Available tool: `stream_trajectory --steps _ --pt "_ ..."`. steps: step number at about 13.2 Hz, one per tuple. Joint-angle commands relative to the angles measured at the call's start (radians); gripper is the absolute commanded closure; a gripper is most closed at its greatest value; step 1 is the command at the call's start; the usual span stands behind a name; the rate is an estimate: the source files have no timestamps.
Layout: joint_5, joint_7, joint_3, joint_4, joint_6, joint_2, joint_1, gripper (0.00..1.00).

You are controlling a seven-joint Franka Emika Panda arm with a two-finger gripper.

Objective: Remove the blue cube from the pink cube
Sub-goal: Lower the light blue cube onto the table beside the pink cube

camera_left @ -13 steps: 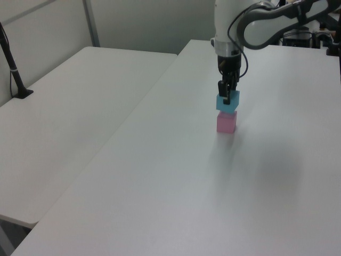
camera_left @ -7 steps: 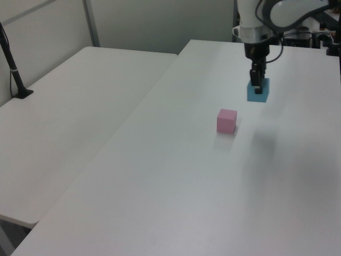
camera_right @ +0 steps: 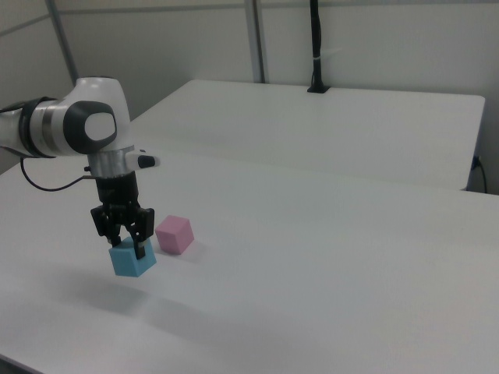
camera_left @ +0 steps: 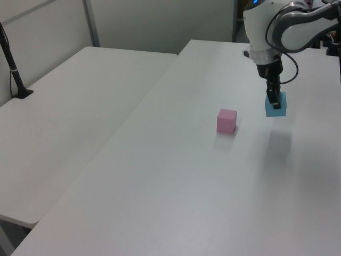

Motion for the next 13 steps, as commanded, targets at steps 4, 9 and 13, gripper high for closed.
stream_trajectory --steps 4,9,13 --pt "-0.019 0.039 -0.001 -0.023 0.181 0.092 0.07 0.46" --pt "-0.015 0.106 0.014 -0.019 0.224 0.149 0.072 0.44" --pt "-0.015 0.11 0.014 -0.012 0.199 0.152 0.072 0.0"
